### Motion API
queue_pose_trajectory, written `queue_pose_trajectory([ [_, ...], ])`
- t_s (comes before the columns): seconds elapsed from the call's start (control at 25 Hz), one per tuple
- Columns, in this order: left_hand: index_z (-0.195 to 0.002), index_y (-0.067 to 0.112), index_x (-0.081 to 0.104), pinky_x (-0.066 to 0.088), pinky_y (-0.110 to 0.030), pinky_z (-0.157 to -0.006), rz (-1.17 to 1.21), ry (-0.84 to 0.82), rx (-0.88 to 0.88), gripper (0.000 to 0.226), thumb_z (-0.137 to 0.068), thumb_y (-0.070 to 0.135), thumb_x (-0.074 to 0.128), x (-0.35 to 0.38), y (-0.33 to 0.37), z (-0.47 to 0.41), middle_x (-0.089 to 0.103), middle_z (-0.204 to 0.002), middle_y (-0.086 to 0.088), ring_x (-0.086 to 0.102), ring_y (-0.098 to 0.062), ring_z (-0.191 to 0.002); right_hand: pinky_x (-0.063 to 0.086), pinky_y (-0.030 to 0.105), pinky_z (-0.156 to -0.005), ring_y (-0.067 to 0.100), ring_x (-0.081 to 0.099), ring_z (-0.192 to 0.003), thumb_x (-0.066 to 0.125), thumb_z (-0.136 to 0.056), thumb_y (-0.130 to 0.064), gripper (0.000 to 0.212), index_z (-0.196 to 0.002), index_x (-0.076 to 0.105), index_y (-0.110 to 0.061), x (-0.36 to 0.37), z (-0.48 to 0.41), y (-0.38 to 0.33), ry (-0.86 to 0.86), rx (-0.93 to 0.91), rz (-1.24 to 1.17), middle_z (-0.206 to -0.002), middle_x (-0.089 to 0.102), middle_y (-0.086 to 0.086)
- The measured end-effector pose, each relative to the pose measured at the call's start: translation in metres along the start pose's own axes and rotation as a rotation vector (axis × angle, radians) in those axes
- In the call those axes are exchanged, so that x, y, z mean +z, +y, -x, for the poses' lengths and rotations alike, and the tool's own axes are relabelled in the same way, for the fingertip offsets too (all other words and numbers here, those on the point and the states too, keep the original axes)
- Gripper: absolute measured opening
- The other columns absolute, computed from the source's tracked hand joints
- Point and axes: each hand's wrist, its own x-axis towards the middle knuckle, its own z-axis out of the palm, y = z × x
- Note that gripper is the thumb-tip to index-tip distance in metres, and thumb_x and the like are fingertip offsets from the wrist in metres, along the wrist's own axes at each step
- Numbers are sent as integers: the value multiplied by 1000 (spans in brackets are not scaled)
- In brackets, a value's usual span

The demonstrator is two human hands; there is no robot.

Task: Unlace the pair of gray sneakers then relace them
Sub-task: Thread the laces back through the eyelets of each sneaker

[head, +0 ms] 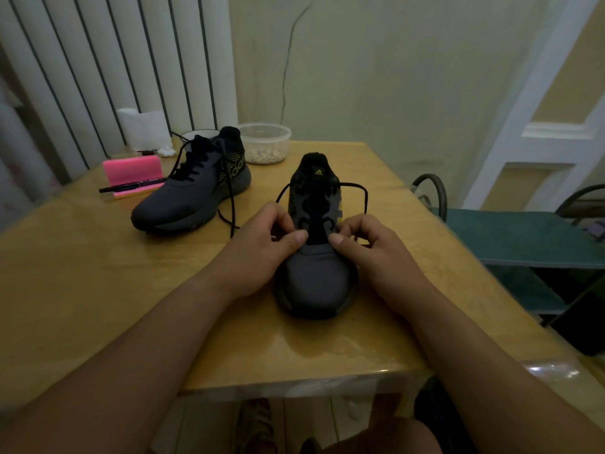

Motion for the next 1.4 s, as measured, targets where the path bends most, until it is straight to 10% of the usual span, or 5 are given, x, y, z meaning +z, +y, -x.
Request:
queue_pose_trajectory([
  [0.24,-106,21,61,54,-29,-85,177,-14,17,4,-104,20,64,-5,-1,0,64,-95,7,62,-10,-93,55,40,-100,10,64,-114,65,-102,-18,16,-118,65,-20,0,2,-3,-5,12,-111,-116,69,-4],
  [0.72,-101,22,68,37,-9,-77,-396,76,458,5,-103,20,64,2,14,-6,51,-97,14,54,1,-91,43,15,-89,1,52,-105,68,-100,-28,21,-118,77,-32,-9,-9,-27,-57,-190,437,-109,55,-8],
  [0.92,-99,27,64,40,-13,-76,-401,-10,372,4,-99,27,68,-9,18,-7,50,-98,16,53,0,-91,48,31,-83,6,53,-97,63,-103,-25,10,-104,73,-25,3,-10,-30,36,-233,512,-106,55,-9],
  [1.4,-97,33,62,40,-16,-73,-252,-204,108,7,-104,33,60,-20,27,-10,57,-102,10,54,-2,-87,40,11,-81,3,52,-98,64,-101,-26,6,-101,66,-19,-3,-10,-27,-33,-269,541,-108,54,-7],
])
